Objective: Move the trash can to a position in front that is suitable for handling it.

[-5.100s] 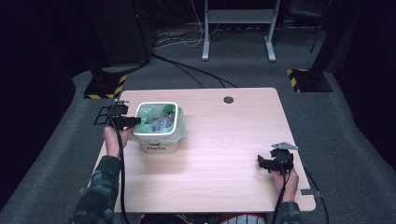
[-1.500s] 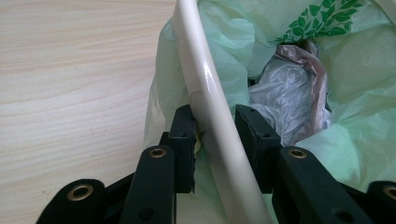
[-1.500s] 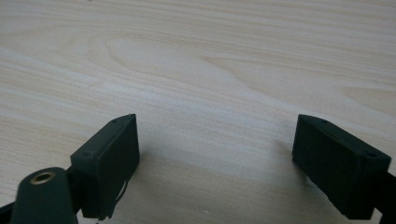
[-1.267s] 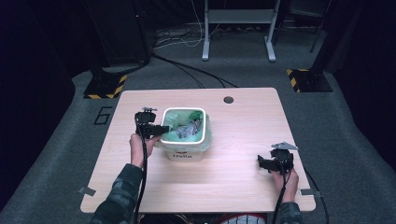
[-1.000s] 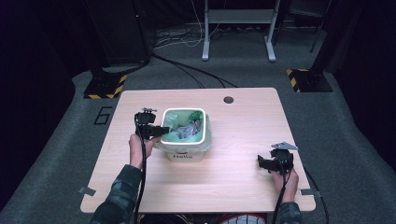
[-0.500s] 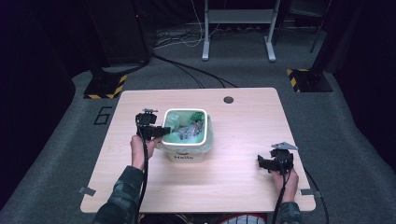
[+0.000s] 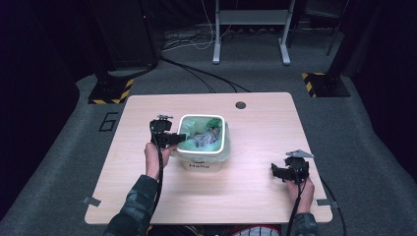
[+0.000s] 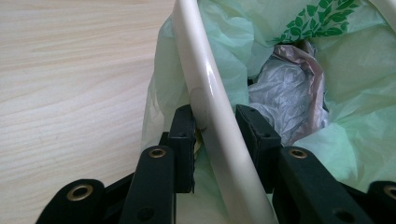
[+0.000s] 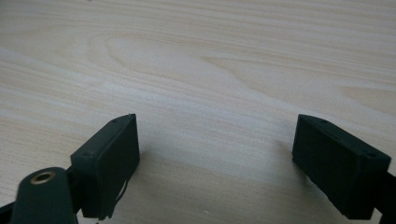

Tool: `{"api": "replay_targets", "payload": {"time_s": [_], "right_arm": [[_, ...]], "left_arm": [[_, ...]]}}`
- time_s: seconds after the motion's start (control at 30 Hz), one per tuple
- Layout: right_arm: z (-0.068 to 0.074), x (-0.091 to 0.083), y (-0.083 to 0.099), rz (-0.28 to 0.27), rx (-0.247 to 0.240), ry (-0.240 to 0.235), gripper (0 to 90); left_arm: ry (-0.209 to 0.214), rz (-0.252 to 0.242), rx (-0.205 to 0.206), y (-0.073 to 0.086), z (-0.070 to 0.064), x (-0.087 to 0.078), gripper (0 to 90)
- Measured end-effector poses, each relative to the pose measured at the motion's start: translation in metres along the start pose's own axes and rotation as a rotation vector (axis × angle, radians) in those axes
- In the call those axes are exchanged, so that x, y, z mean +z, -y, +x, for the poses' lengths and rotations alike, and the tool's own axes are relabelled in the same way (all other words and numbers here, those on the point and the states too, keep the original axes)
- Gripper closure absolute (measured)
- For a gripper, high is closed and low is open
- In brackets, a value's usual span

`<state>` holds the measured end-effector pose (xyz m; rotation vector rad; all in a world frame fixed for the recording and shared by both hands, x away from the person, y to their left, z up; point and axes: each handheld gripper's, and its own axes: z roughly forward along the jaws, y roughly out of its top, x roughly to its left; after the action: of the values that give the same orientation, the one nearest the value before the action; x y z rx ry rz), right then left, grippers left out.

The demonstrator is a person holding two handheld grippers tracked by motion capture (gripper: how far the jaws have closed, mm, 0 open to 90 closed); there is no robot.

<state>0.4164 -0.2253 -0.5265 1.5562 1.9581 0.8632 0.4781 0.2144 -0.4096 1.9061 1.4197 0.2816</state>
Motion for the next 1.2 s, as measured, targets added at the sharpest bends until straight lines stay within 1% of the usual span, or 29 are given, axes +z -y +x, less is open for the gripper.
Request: {"api": "replay_targets", "payload": {"time_s": [0.2,0.4,0.7,0.73,0.87,1.03,1.13,1.17,1.2], "right_arm": [[0.0,0.0,0.0,0.0,0.0,-0.001,14.0],[0.0,0.0,0.0,0.0,0.0,-0.001,14.0],[0.0,0.0,0.0,-0.001,0.0,-0.001,14.0],[0.0,0.0,0.0,-0.001,0.0,-0.001,14.0],[0.0,0.0,0.0,0.0,-0.001,-0.001,14.0],[0.0,0.0,0.0,0.0,-0.001,-0.001,14.0],[0.0,0.0,0.0,-0.001,-0.002,-0.001,14.0],[0.0,0.0,0.0,-0.001,-0.002,-0.001,14.0],[0.0,0.0,0.0,0.0,-0.001,-0.001,14.0]], "left_arm": [[0.006,0.0,-0.003,-0.002,-0.008,0.005,68.6],[0.014,-0.004,-0.006,-0.003,-0.012,0.008,68.5],[0.022,-0.001,0.0,-0.008,-0.021,0.016,68.5],[0.025,-0.002,0.007,-0.01,-0.023,0.018,68.5],[0.025,-0.003,0.014,-0.011,-0.027,0.021,68.5],[0.036,-0.01,0.022,-0.011,-0.026,0.021,67.8],[0.038,-0.012,0.025,-0.011,-0.026,0.021,63.0],[0.045,-0.014,0.025,-0.01,-0.025,0.021,63.0],[0.043,-0.014,0.03,-0.009,-0.024,0.02,55.3]]}}
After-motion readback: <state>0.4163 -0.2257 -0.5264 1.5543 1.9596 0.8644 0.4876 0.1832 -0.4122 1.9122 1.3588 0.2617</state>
